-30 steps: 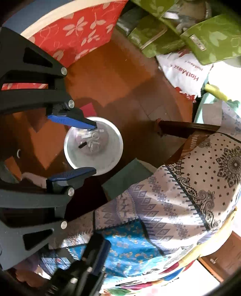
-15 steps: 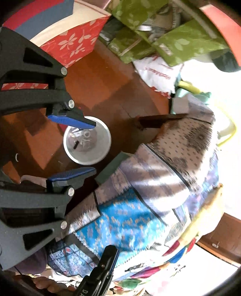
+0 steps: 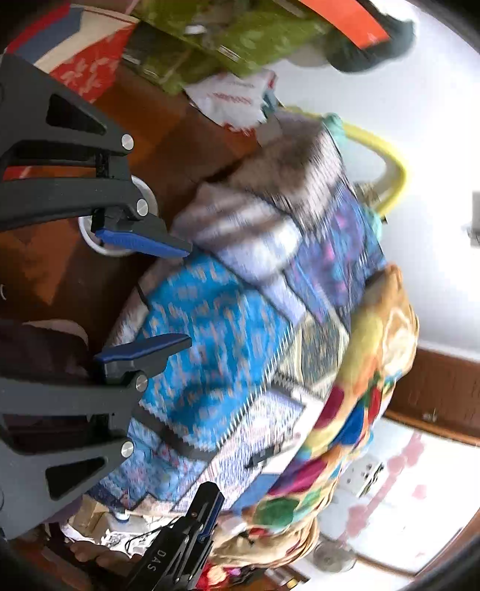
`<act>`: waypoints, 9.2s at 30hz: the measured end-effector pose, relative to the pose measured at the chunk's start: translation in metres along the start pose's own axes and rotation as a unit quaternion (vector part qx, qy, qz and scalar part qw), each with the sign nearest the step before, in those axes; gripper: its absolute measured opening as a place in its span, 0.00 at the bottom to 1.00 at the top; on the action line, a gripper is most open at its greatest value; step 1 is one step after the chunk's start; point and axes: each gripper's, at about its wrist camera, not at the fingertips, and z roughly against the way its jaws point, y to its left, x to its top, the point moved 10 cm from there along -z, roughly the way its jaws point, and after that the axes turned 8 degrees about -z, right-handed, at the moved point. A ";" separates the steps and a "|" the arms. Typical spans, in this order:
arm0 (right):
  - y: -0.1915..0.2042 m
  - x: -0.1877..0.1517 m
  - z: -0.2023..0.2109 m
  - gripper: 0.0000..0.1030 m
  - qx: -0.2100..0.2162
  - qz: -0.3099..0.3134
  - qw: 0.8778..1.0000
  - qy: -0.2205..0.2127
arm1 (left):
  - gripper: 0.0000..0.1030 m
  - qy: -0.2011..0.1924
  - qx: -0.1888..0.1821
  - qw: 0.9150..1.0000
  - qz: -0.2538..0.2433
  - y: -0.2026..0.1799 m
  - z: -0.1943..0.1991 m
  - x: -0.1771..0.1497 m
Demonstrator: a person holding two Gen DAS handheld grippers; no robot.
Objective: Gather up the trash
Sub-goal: 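Grasp the Sharpie marker with the right tool while the left tool grasps a thin black stick, then carry the Sharpie and black stick with both tools over the white bin, then open both tools to drop the Sharpie and stick into the bin, then move both tools back to the bed toward the white razor, then grasp the white razor handle with the right tool while the left tool grasps the pink hair clip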
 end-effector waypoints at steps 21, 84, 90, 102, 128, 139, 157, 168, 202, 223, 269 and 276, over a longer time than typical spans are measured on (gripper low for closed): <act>-0.183 0.033 -0.010 0.43 -0.090 -0.082 0.992 -0.039 | 0.41 0.026 -0.085 0.992 -0.090 -0.168 -0.120 0.072; -0.256 0.064 -0.057 0.11 -0.048 -0.128 0.990 -0.034 | 0.05 0.023 -0.110 0.982 -0.152 -0.305 -0.250 0.121; -0.253 0.061 -0.048 0.11 -0.047 -0.134 0.989 -0.034 | 0.05 0.014 -0.121 0.981 -0.150 -0.302 -0.224 0.122; -0.219 0.077 0.001 0.11 -0.042 -0.122 0.990 -0.061 | 0.05 -0.022 -0.110 0.980 -0.163 -0.277 -0.147 0.136; -0.050 0.062 0.069 0.11 0.024 -0.065 0.994 -0.086 | 0.05 -0.077 -0.050 0.993 -0.077 -0.111 0.011 0.089; 0.034 0.050 0.065 0.11 0.059 -0.026 0.995 -0.079 | 0.05 -0.057 0.009 0.998 -0.035 -0.006 0.045 0.035; 0.166 -0.010 -0.023 0.11 0.111 0.063 0.991 0.024 | 0.05 0.010 0.064 0.997 0.041 0.125 0.033 -0.063; 0.206 -0.074 -0.117 0.11 0.113 0.089 0.979 0.146 | 0.05 0.082 0.039 0.991 0.097 0.156 -0.041 -0.122; 0.199 -0.080 -0.170 0.15 0.094 0.094 0.969 0.209 | 0.24 0.121 0.061 0.984 0.118 0.183 -0.091 -0.136; 0.060 0.013 -0.026 0.15 0.045 0.039 0.998 0.038 | 0.24 -0.027 0.018 0.999 0.006 0.016 -0.007 0.019; -0.224 0.108 -0.144 0.15 -0.094 0.076 0.991 0.059 | 0.52 0.031 -0.079 0.990 -0.110 -0.185 -0.223 0.127; -0.199 0.078 -0.124 0.09 -0.041 0.082 0.994 0.065 | 0.52 0.044 -0.088 0.989 -0.114 -0.201 -0.237 0.134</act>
